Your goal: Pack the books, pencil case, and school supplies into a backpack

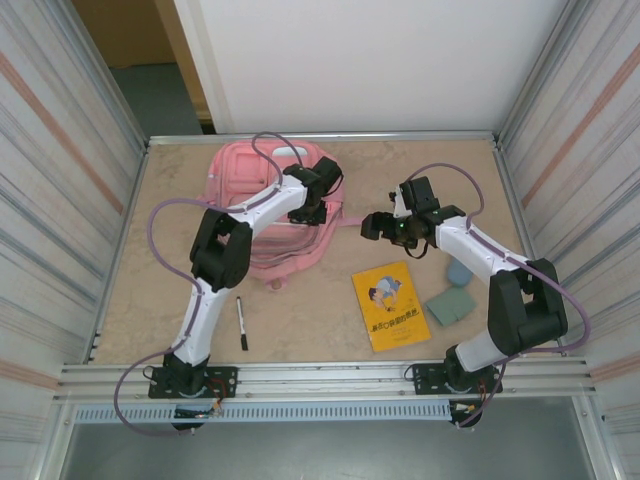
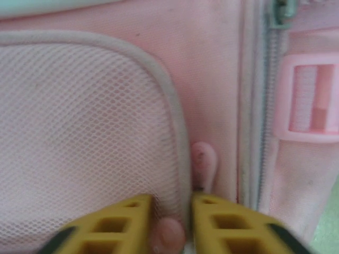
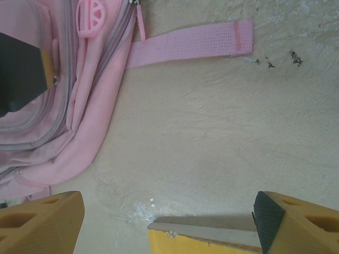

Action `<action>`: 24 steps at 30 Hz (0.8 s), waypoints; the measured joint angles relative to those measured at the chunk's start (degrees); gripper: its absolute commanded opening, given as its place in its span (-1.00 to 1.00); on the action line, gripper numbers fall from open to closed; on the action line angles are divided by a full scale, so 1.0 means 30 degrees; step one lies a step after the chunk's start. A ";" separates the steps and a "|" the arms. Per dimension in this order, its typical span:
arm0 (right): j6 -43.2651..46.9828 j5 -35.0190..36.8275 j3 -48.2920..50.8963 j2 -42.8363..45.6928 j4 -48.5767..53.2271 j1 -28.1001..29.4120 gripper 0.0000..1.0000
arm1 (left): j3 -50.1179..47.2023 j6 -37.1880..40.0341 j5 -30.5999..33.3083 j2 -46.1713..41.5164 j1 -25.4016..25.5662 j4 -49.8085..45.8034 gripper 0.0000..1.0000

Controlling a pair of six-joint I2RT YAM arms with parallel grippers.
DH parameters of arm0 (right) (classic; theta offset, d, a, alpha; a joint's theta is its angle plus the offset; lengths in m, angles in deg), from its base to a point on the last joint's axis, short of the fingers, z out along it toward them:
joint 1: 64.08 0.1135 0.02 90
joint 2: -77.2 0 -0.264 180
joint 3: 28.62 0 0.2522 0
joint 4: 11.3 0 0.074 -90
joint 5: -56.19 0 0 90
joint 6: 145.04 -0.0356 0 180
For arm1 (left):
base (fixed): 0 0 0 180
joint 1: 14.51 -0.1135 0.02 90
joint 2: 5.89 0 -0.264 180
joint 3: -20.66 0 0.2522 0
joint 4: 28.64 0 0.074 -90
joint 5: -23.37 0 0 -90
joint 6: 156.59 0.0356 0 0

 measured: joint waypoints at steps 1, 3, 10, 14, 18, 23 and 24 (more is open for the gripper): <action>0.0007 -0.0007 0.0000 0.0000 0.0080 0.0000 0.67 | 0.0000 0.0342 -0.0131 -0.0044 -0.0022 0.0015 -1.00; 0.0000 -0.0015 0.0000 0.0000 0.0248 0.0029 0.67 | -0.0007 0.0918 -0.0386 -0.0240 -0.0051 -0.0015 -1.00; 0.0233 -0.0073 -0.0619 0.0000 0.1224 0.0036 0.69 | -0.1836 0.2113 -0.1209 -0.2907 -0.0204 0.0124 -1.00; 0.0772 -0.0801 -0.1443 -0.0095 0.1443 0.0036 0.68 | -0.3446 0.3228 -0.1974 -0.5588 -0.0284 0.0153 -1.00; 0.1843 -0.2892 -0.2069 -0.0758 0.0350 0.0036 0.63 | -0.4379 0.4481 -0.2747 -0.7548 -0.0284 0.0153 -1.00; 0.4051 -0.4342 -0.2980 -0.2798 0.0080 0.0284 0.64 | -0.3891 0.5559 -0.3162 -0.8036 -0.0284 -0.0124 -1.00; 0.4444 -0.4459 -0.3009 -0.3096 0.0087 0.0321 0.66 | -0.3752 0.5705 -0.3191 -0.8036 -0.0284 -0.0182 -1.00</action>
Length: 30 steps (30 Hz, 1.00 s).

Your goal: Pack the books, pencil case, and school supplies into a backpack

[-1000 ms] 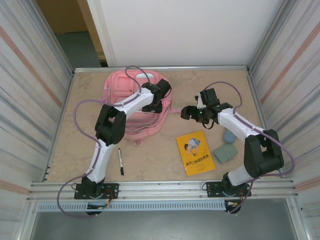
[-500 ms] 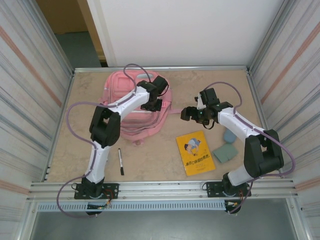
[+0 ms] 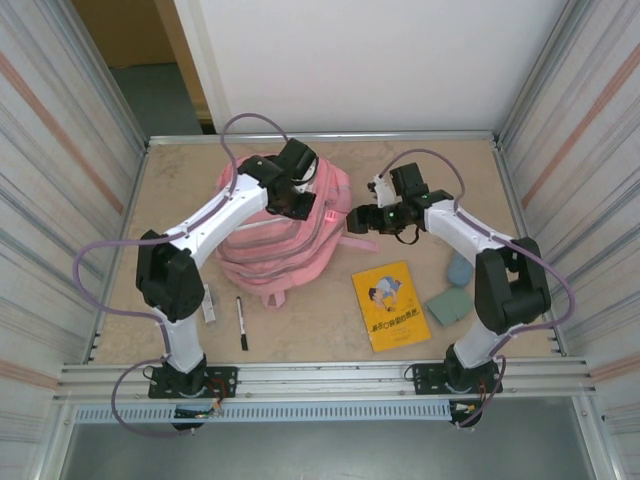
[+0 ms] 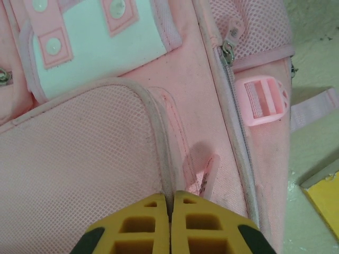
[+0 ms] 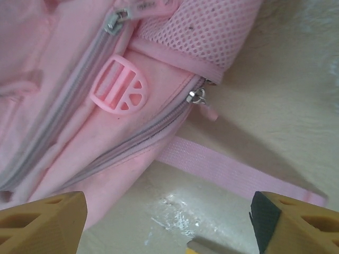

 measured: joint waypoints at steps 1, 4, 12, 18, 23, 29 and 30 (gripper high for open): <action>0.0554 -0.0117 0.0000 -0.0342 0.0036 0.0029 0.67 | 0.0175 0.0168 -0.0036 0.0000 0.0000 -0.0102 -1.00; 0.2186 -0.0554 -0.0066 -0.1224 0.0175 0.0066 0.64 | 0.0525 0.0539 -0.0073 0.0000 0.0000 -0.0248 -1.00; 0.5581 -0.1421 -0.1953 -0.3075 0.0495 -0.0423 0.48 | 0.0590 0.1239 -0.0663 -0.0051 0.0000 -0.0291 -1.00; 0.7541 -0.2849 -0.3439 -0.4532 0.0583 -0.0794 0.32 | 0.0590 0.1719 -0.1115 -0.0321 0.0000 -0.0277 -1.00; 0.8102 -0.4277 -0.4087 -0.5632 0.1078 -0.1275 0.11 | 0.0590 0.2135 -0.1122 -0.0481 -0.0007 -0.0262 -1.00; 0.8502 -0.5413 -0.5042 -0.6360 0.1785 -0.1727 0.07 | 0.0590 0.2426 -0.1122 -0.0583 -0.0007 -0.0197 -1.00; 0.8575 -0.5603 -0.5064 -0.6360 0.1829 -0.1741 0.08 | 0.0590 0.2499 -0.1122 -0.0663 -0.0015 -0.0175 -1.00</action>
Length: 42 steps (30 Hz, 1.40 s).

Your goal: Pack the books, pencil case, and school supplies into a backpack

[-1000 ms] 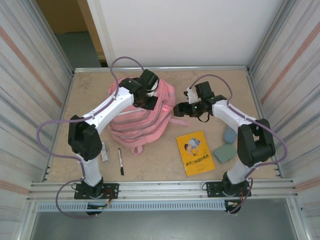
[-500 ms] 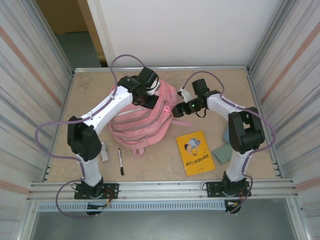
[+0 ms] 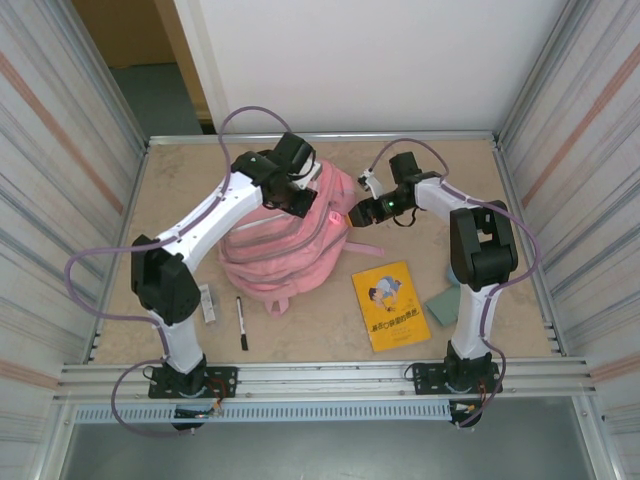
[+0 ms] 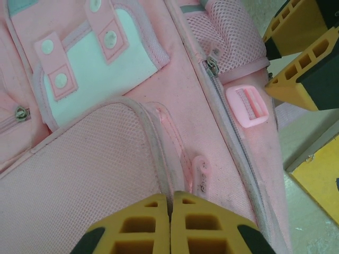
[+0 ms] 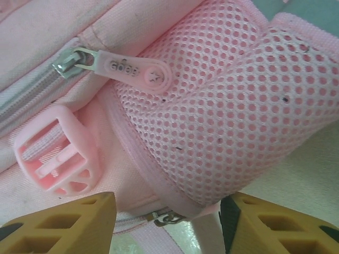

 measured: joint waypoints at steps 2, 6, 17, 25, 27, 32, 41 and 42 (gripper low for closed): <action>0.0036 -0.0328 0.0000 0.0000 0.0124 0.0007 0.14 | 0.0000 0.0095 0.0007 -0.0204 -0.0051 0.0073 -1.00; 0.0058 -0.1071 0.0248 0.0000 -0.0044 0.0029 0.14 | 0.0000 0.0306 -0.0219 -0.0648 -0.0328 0.0401 -1.00; 0.0007 -0.2579 0.1705 0.0073 -0.0656 0.0044 0.27 | 0.0015 0.0780 -0.0765 -0.1100 -0.0845 0.0401 -1.00; -0.0007 -0.2572 0.2616 0.0452 -0.0969 0.0109 0.20 | 0.0211 0.0998 -0.0991 -0.1107 -0.0954 0.0328 -1.00; -0.0036 -0.2484 0.2630 0.0488 -0.1224 0.0255 0.09 | 0.0240 0.1013 -0.1071 -0.1115 -0.0976 0.0328 -1.00; -0.0437 -0.2317 0.2659 0.0554 -0.1668 0.0692 -0.37 | 0.0240 0.1151 -0.1202 -0.1239 -0.0998 0.0255 -1.00; -0.1005 -0.0430 0.4109 0.2747 -0.2339 0.0831 -0.85 | 0.0240 0.1144 -0.1027 -0.1450 -0.1005 0.0299 -1.00; -0.1027 -0.0153 0.4189 0.2922 -0.2324 0.0896 -0.86 | 0.0240 0.1144 -0.0896 -0.1450 -0.1005 0.0306 -1.00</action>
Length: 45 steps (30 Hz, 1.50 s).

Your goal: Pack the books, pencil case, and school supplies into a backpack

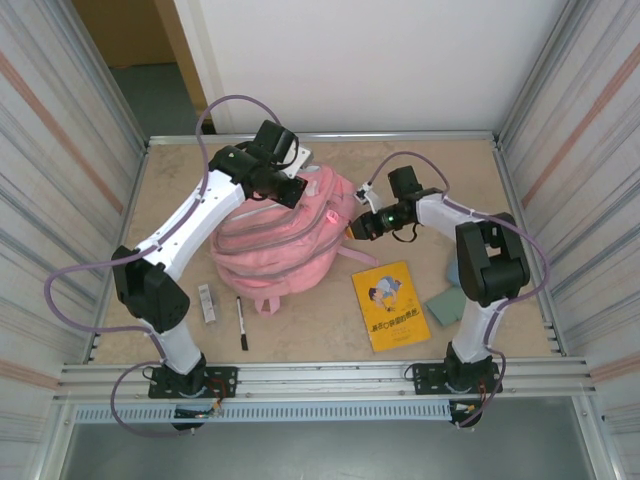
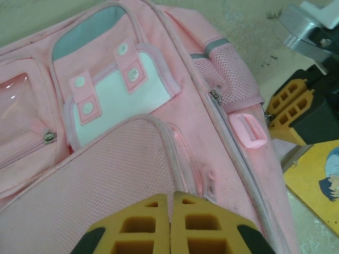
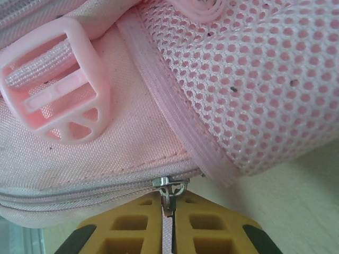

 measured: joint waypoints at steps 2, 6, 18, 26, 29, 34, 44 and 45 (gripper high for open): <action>0.0000 0.0729 0.0015 0.0262 0.0211 0.0255 -0.86 | 0.0000 -0.0007 0.0233 0.0000 0.0000 0.0095 -1.00; 0.0015 0.1843 0.0015 0.0532 0.0831 0.0933 -0.88 | 0.0000 -0.0058 0.0503 0.0015 0.0000 0.0117 -1.00; 0.0095 0.3767 0.0248 0.1268 0.2550 0.2484 -0.89 | 0.0000 -0.1209 0.0568 0.1020 0.0000 0.0918 -1.00; 0.0073 0.3708 0.0240 0.1275 0.3534 0.4160 -0.86 | 0.0015 -0.2441 0.0401 0.2914 0.0000 0.2062 -1.00; -0.0073 0.3679 0.0240 0.1275 0.3701 0.4750 -0.85 | 0.0146 -0.2994 0.0372 0.3599 0.0000 0.2353 -1.00; -0.1362 0.3672 0.0240 0.1275 0.3198 0.5748 -0.81 | 0.1020 -0.3963 0.0357 0.4707 0.0000 0.2601 -1.00; -0.5574 0.3774 0.0248 0.0423 0.0729 0.7679 -0.74 | 0.1362 -0.5122 0.0481 0.5894 0.0007 0.3359 -0.89; -0.6047 0.3818 0.0277 0.0270 0.0430 0.7730 -0.74 | 0.1362 -0.5173 0.0444 0.5952 0.0000 0.3359 -0.73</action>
